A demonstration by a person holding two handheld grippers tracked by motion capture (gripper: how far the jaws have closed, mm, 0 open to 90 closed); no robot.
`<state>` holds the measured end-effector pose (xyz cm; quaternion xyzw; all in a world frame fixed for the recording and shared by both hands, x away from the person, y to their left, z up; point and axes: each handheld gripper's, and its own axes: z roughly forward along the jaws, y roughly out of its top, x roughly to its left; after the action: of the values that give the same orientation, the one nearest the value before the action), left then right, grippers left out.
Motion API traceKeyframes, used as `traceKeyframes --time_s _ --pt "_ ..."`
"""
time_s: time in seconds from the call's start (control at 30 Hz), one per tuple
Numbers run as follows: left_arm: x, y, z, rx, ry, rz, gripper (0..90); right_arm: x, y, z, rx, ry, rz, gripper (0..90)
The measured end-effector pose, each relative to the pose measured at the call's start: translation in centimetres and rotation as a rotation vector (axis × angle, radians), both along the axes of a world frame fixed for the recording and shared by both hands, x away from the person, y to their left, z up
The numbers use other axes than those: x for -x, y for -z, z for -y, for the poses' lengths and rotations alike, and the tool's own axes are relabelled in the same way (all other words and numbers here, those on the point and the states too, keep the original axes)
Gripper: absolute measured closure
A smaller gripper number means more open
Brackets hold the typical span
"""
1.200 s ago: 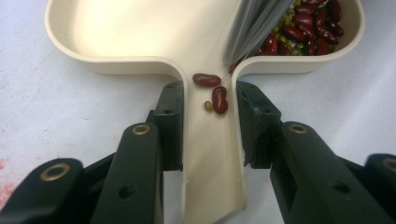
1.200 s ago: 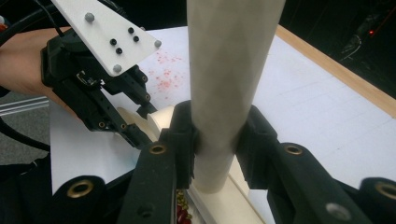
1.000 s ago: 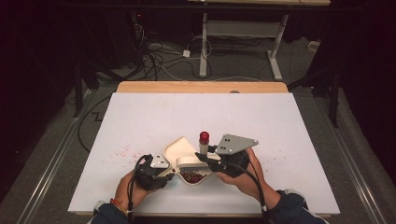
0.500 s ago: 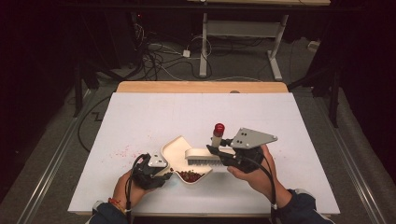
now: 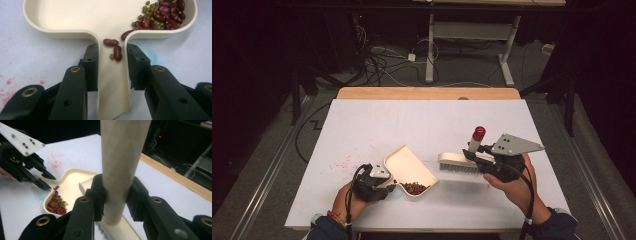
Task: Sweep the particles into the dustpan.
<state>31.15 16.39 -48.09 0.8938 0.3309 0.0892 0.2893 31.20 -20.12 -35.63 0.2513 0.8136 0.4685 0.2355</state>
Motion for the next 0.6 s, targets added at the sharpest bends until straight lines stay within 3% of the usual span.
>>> traceKeyframes --time_s 0.6 --pt "-0.3 0.0 0.1 -0.001 0.005 -0.001 63.5 0.9 1.6 5.4 0.013 0.074 -0.066 70.4"
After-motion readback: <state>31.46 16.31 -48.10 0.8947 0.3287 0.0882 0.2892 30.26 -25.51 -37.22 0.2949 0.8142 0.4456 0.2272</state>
